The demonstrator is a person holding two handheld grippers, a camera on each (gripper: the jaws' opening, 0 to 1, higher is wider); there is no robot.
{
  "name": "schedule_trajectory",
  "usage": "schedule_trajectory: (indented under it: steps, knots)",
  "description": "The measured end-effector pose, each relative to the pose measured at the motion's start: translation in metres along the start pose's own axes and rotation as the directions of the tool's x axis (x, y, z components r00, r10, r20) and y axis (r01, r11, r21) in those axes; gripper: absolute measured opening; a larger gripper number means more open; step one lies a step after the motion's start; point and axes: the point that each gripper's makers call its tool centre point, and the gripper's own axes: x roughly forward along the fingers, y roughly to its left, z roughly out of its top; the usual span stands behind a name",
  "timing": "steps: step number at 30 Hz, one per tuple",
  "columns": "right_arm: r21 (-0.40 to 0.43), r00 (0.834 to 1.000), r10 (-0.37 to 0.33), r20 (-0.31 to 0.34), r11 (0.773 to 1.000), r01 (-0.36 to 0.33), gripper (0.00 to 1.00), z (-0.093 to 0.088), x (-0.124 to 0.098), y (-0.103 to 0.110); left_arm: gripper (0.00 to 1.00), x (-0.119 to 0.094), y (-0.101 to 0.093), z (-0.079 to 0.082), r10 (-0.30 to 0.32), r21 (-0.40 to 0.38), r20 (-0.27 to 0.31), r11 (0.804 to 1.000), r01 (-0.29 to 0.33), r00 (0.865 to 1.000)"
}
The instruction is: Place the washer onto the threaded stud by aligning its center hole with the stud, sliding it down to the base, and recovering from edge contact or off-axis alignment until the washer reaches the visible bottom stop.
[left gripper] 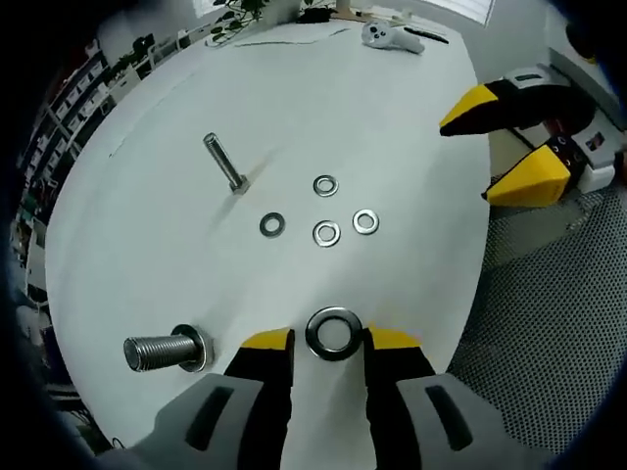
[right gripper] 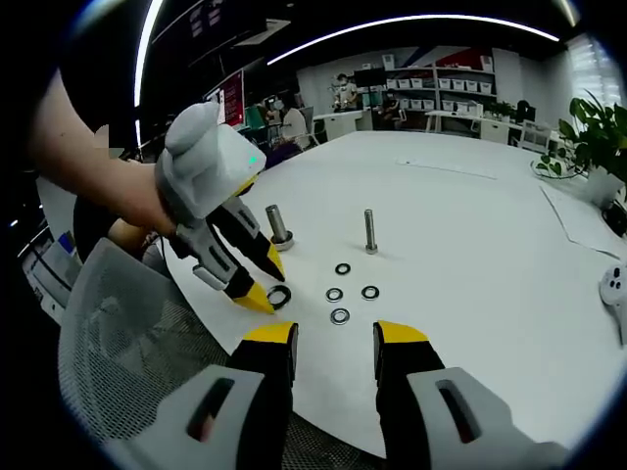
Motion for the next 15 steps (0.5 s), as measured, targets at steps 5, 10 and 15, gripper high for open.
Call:
schedule_trajectory:
  steps: [5, 10, 15]
  knots:
    - [0.001, 1.000, 0.000, -0.001, 1.000, 0.000, 0.33, 0.000, 0.000, 0.001, 0.21, 0.000, 0.000, -0.001, -0.002, -0.012, 0.007, 1.000, 0.002, 1.000]
    - [0.000, 1.000, -0.001, -0.002, 1.000, 0.001, 0.33, -0.001, 0.000, 0.000, 0.21, -0.001, 0.002, -0.005, -0.001, -0.009, -0.010, 1.000, 0.000, 1.000]
    - [-0.001, 1.000, 0.000, -0.004, 1.000, 0.000, 0.33, -0.001, -0.001, 0.000, 0.21, -0.005, 0.011, -0.020, 0.000, -0.007, -0.050, 1.000, -0.001, 0.999]
